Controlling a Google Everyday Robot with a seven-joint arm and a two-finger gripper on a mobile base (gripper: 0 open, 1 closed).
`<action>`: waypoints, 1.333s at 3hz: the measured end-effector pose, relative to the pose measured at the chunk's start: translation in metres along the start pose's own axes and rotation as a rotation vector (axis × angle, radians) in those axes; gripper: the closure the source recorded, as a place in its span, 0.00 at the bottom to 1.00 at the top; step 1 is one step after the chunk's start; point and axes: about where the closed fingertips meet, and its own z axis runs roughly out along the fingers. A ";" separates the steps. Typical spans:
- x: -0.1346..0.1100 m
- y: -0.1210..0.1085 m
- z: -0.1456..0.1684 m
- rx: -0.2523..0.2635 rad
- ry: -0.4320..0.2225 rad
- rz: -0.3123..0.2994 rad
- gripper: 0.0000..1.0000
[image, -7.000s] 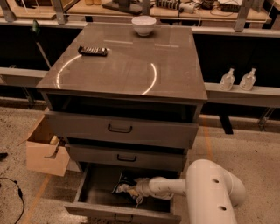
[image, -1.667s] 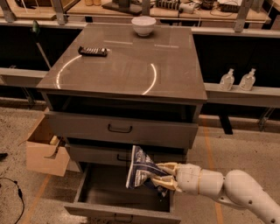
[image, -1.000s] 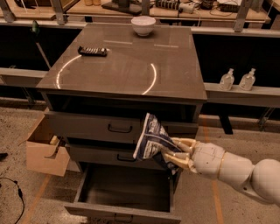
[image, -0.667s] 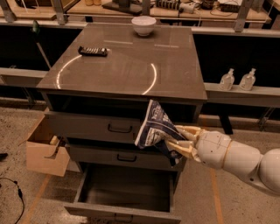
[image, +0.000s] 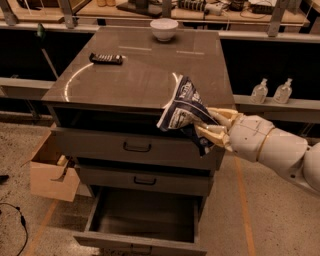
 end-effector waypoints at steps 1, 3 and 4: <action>-0.018 -0.041 0.019 0.077 0.006 -0.056 1.00; -0.022 -0.111 0.084 0.135 0.001 -0.144 1.00; -0.013 -0.143 0.127 0.159 0.010 -0.192 0.77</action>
Offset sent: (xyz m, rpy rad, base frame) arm 0.1453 0.0005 0.0742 -0.0820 -0.1702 -0.1226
